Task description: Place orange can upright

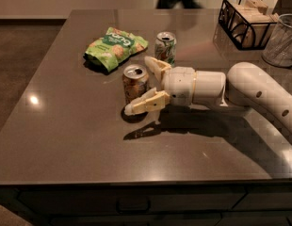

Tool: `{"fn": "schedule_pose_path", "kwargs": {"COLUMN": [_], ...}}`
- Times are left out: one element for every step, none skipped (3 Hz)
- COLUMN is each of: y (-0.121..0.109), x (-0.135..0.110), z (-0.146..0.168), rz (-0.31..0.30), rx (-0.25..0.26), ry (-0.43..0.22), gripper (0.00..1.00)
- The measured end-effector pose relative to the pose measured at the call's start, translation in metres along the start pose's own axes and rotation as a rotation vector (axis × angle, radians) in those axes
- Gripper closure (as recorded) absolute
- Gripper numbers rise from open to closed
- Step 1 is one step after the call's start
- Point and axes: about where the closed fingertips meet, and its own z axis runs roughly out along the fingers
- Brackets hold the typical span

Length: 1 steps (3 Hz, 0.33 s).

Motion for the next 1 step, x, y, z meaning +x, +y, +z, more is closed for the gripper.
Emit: {"fn": "schedule_pose_path", "kwargs": {"y": [0.0], "x": [0.0], "z": [0.0001], "rz": [0.0], "rx": [0.0], "ry": [0.0], "gripper": [0.0]}}
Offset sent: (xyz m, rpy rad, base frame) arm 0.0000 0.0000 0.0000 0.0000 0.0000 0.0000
